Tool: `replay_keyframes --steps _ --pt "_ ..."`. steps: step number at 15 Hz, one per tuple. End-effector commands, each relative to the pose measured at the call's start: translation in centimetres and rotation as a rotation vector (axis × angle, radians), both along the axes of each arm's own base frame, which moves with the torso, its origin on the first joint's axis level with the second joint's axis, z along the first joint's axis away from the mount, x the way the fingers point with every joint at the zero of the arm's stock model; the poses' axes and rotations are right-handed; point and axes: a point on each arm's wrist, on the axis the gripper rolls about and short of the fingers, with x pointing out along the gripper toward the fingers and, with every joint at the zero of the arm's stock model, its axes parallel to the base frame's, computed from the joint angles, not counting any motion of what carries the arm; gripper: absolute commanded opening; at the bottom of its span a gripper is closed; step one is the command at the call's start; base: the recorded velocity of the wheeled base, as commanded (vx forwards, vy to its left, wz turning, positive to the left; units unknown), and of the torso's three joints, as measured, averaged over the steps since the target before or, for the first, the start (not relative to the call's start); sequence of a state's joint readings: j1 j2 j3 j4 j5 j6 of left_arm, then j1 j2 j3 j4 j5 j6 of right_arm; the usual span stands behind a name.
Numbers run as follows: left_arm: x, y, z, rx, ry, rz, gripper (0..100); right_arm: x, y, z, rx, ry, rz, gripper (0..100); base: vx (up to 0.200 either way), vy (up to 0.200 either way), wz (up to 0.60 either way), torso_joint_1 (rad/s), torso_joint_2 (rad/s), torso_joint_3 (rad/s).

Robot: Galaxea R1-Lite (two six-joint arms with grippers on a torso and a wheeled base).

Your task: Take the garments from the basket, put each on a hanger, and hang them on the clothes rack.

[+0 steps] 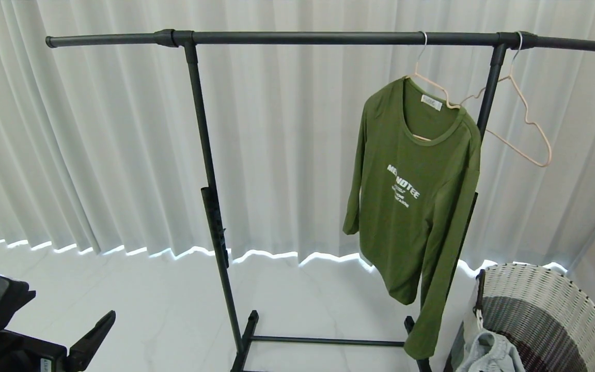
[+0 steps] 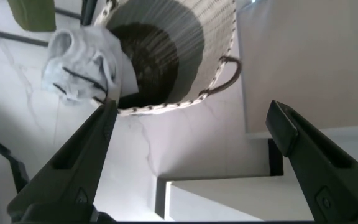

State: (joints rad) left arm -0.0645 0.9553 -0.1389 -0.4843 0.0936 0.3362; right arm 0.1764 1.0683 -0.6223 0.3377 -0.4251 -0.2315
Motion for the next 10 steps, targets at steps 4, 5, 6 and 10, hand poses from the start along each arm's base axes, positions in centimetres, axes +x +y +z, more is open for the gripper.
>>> replay_keyframes --steps 4,5,6,10 --pt "0.0 -0.2 0.0 -0.010 0.000 -0.032 100 -0.4 -0.2 -1.1 -0.009 0.043 -0.014 100 0.000 0.000 0.00 -0.029 0.15 0.088" --pt "0.0 -0.2 0.0 -0.013 0.001 -0.042 100 -0.4 -0.3 -1.3 -0.011 0.049 -0.014 100 0.000 0.000 0.00 -0.090 0.16 0.134" --pt "0.0 -0.2 0.0 -0.013 0.001 -0.043 100 -0.5 -0.3 -1.5 -0.012 0.057 -0.013 100 0.200 0.000 0.00 -0.051 0.09 0.066" --pt "0.0 -0.6 -0.2 -0.011 0.014 -0.081 100 -0.7 -0.7 -4.1 -0.016 0.141 -0.049 100 0.200 0.000 0.00 -0.013 0.03 0.025"
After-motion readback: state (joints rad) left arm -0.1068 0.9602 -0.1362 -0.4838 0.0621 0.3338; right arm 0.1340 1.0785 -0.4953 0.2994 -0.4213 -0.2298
